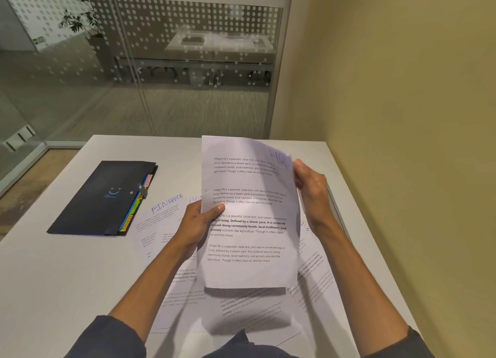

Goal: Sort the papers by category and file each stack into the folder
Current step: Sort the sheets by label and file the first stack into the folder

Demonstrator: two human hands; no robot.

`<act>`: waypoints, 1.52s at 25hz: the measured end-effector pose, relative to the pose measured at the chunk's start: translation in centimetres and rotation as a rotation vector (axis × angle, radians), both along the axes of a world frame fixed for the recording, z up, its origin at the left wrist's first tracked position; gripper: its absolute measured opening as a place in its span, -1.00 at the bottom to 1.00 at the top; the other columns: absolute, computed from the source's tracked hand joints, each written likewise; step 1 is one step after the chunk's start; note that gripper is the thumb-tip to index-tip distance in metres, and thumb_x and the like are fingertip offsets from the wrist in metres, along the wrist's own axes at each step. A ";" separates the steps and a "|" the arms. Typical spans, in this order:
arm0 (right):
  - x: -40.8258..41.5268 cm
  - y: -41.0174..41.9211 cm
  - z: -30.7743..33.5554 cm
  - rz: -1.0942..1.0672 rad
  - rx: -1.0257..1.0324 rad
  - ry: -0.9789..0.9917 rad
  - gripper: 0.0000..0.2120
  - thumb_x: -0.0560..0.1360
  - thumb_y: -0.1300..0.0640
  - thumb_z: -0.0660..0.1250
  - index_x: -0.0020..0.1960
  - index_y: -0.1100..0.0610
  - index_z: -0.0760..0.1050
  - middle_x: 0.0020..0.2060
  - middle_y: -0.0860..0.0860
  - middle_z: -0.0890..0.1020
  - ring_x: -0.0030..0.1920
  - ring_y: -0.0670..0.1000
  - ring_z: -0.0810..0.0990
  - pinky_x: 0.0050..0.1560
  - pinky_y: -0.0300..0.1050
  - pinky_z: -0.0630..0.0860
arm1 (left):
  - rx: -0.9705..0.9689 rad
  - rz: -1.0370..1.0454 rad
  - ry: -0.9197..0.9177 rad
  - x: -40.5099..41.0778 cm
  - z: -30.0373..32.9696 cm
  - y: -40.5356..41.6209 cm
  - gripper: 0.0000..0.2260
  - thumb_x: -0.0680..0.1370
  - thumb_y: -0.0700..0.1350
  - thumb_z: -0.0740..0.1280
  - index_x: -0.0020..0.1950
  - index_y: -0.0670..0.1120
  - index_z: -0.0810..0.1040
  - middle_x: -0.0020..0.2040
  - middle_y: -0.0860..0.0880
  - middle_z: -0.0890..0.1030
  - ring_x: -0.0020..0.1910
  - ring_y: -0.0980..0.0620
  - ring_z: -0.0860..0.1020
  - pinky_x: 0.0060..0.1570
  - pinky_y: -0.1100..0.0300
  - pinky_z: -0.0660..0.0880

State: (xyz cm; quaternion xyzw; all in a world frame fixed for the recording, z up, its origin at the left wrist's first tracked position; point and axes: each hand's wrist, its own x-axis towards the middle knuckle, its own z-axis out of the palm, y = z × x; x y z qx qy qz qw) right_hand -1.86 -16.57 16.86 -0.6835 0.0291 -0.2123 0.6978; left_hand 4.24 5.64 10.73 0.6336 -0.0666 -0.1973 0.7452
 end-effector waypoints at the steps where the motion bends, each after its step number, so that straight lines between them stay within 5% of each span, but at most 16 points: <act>1: -0.2 -0.1 -0.2 0.073 0.072 0.030 -0.73 0.56 -0.07 0.28 0.03 0.12 0.59 -0.12 -0.13 0.68 -0.14 -0.12 0.63 -0.14 -0.30 0.52 | 0.000 0.000 0.001 0.0 0.0 0.0 -0.85 0.56 -0.25 0.30 0.09 -0.14 0.60 -0.01 -0.11 0.70 -0.06 -0.08 0.68 -0.09 0.09 0.62; 4: -0.1 -0.3 -1.6 0.094 0.124 0.186 -0.68 0.53 0.05 0.37 0.24 0.17 0.55 0.04 0.01 0.71 0.03 0.06 0.70 -0.04 -0.12 0.60 | -0.001 0.012 0.008 0.2 0.0 0.1 -0.86 0.56 -0.25 0.30 0.07 -0.13 0.60 -0.03 -0.10 0.71 -0.08 -0.07 0.68 -0.08 0.07 0.63; 8: 0.5 -0.8 -4.8 -0.056 0.012 0.381 -0.81 0.50 0.16 0.45 0.08 0.21 0.63 -0.10 0.05 0.74 -0.08 0.13 0.72 0.03 0.08 0.64 | 0.082 -0.016 -0.064 0.2 -0.7 0.6 -0.87 0.58 -0.21 0.30 0.07 -0.10 0.61 -0.05 -0.05 0.72 -0.09 -0.02 0.69 -0.14 0.17 0.62; 12: 0.0 -0.1 -7.3 -0.053 0.045 0.418 -0.91 0.52 0.18 0.42 0.00 0.15 0.64 -0.14 0.01 0.74 -0.12 0.07 0.72 -0.08 -0.04 0.66 | 0.179 -0.002 -0.072 0.2 -3.0 1.0 -0.88 0.56 -0.19 0.33 0.03 -0.05 0.64 -0.07 0.03 0.72 -0.08 0.03 0.68 -0.13 0.21 0.58; 18: -0.5 1.5 -10.8 -0.085 0.052 0.418 -0.81 0.52 0.18 0.42 0.13 0.13 0.63 -0.08 -0.07 0.71 -0.10 -0.05 0.70 -0.03 -0.14 0.62 | 0.193 0.051 0.025 0.3 -6.0 1.3 -0.84 0.55 -0.21 0.35 0.02 0.02 0.63 -0.07 0.12 0.71 -0.05 0.10 0.65 -0.07 0.17 0.53; 27: -1.0 2.1 -13.9 -0.011 -0.150 0.553 -0.78 0.53 0.11 0.40 0.12 0.19 0.62 -0.07 0.00 0.70 -0.10 -0.01 0.67 -0.24 -0.31 0.53 | 0.206 0.095 0.147 -0.6 -8.5 1.6 -0.86 0.53 -0.19 0.38 0.04 0.01 0.61 -0.11 0.11 0.71 -0.07 0.08 0.66 -0.03 0.11 0.56; 31: -1.3 2.3 -13.2 0.016 -0.143 0.526 -0.90 0.57 0.08 0.36 -0.03 0.11 0.61 -0.18 -0.08 0.70 -0.23 -0.12 0.69 -0.32 -0.34 0.53 | 0.185 0.101 0.131 0.4 -7.4 1.6 -0.82 0.54 -0.18 0.37 0.13 -0.10 0.62 0.01 -0.05 0.70 0.01 -0.03 0.67 0.08 0.01 0.56; 38: -0.1 2.2 -11.4 -0.054 0.072 0.474 -0.84 0.56 0.10 0.38 0.12 0.09 0.61 -0.05 -0.06 0.72 -0.05 -0.06 0.70 -0.10 -0.25 0.59 | 0.001 0.042 0.276 1.6 -3.5 1.8 -0.78 0.56 -0.22 0.33 0.20 -0.15 0.57 0.08 -0.13 0.68 0.06 -0.15 0.65 0.02 -0.02 0.60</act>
